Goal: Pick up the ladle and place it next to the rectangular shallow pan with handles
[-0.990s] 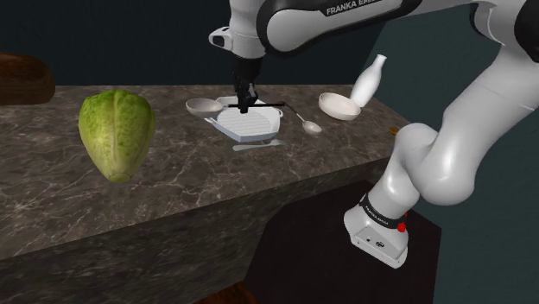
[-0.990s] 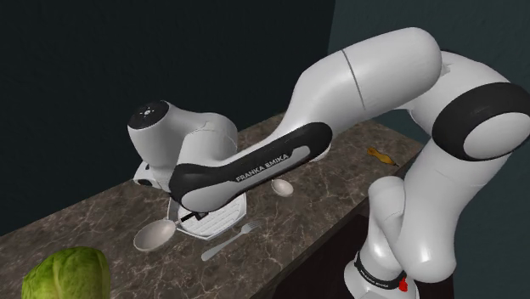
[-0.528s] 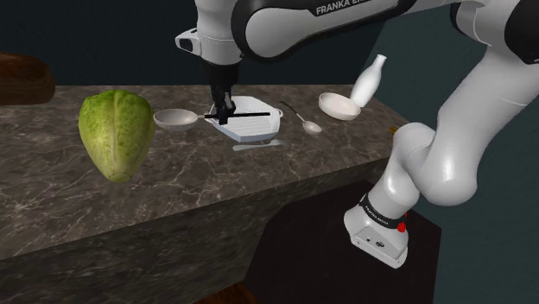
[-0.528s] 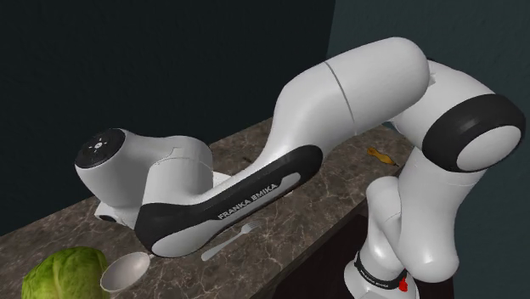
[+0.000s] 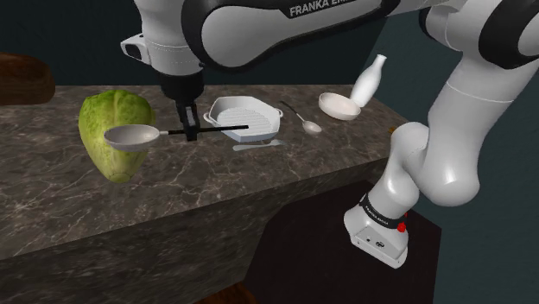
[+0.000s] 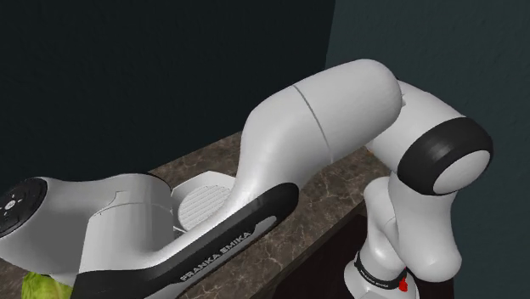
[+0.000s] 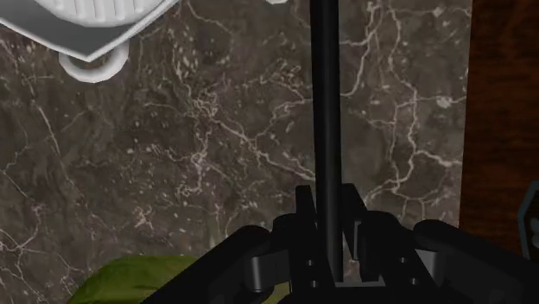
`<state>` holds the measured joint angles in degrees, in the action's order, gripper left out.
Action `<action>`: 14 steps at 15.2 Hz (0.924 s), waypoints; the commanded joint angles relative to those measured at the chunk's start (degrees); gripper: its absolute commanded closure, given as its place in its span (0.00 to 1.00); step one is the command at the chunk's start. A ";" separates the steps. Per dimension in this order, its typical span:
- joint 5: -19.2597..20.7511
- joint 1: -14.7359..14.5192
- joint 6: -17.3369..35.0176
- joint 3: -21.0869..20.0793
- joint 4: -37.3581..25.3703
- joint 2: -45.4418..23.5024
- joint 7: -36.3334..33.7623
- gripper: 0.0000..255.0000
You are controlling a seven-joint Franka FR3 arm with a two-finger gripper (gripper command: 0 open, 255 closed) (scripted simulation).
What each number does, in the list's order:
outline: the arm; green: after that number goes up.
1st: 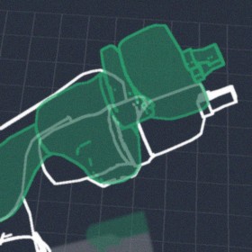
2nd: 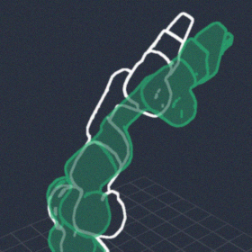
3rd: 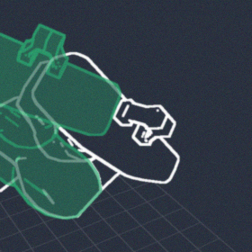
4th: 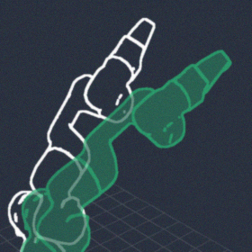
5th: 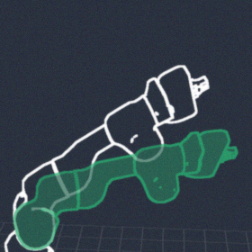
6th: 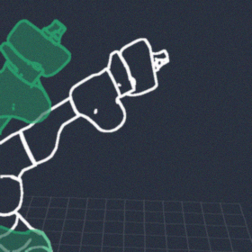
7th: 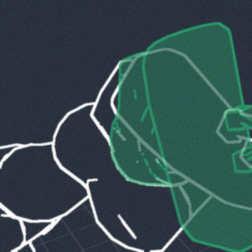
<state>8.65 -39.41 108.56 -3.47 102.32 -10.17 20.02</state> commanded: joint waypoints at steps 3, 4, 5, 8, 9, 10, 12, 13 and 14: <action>0.43 -3.25 -3.20 -1.97 -8.78 -6.28 -4.87 1.00; 0.46 -3.27 -2.50 -1.93 -8.21 -6.42 -4.96 1.00; 0.51 -3.26 -1.79 -1.91 -7.66 -6.58 -5.06 1.00; 0.66 -3.24 0.29 -1.86 -6.09 -7.12 -5.35 1.00; 0.71 -3.24 0.98 -1.85 -5.60 -7.32 -5.45 1.00; 0.77 -3.23 1.66 -1.83 -5.12 -7.53 -5.55 1.00; 0.89 -3.23 3.01 -1.79 -4.21 -7.99 -5.76 1.00; 0.96 -3.22 3.68 -1.78 -3.78 -8.23 -5.86 1.00; 1.02 -3.22 4.35 -1.76 -3.36 -8.49 -5.96 1.00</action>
<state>9.61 -42.61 112.26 -5.22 98.51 -18.47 14.21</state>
